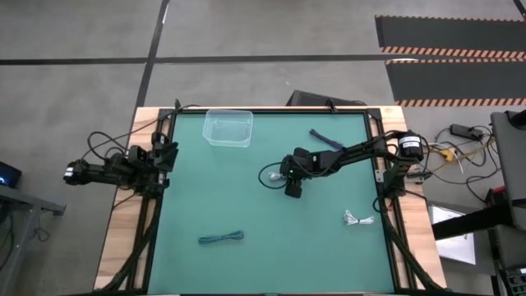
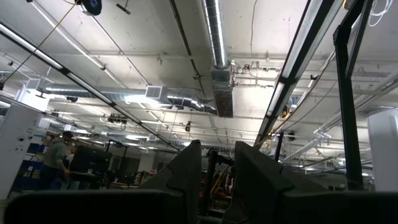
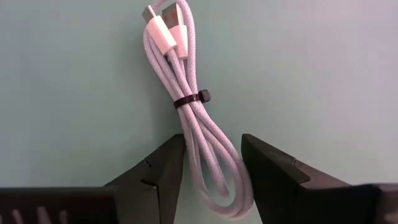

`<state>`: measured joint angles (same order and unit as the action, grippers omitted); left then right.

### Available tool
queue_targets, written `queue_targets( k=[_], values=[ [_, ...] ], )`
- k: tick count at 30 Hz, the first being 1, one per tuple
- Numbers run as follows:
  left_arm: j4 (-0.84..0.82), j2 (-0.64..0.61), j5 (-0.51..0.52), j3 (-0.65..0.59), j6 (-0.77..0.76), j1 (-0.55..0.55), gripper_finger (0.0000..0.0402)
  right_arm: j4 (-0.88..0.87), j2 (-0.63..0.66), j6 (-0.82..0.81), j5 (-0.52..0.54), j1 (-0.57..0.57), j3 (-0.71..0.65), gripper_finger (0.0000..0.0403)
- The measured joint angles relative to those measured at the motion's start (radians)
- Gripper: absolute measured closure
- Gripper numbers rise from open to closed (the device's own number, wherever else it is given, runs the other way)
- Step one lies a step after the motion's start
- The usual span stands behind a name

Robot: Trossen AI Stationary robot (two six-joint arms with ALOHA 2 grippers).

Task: Pick and place USB-C Cables
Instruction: Put the light blue charger cable into the transparent bin

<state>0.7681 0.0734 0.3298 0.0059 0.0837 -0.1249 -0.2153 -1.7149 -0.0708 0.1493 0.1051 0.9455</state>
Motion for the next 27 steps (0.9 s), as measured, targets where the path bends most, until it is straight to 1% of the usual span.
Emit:
queue_targets(
  k=[16,19,27],
  values=[
    [-0.008,0.0,0.0,0.0,-0.001,0.0,0.032,-0.002,-0.002,0.003,-0.007,-0.001,-0.001,0.0374],
    [-0.017,0.0,0.0,0.0,-0.001,0.0,0.032,-0.002,-0.002,0.003,-0.003,-0.001,-0.001,0.0385],
    [-0.017,0.0,0.0,0.0,-0.001,0.0,0.032,-0.003,0.002,0.016,0.0,0.0,-0.002,0.0386]
  ],
)
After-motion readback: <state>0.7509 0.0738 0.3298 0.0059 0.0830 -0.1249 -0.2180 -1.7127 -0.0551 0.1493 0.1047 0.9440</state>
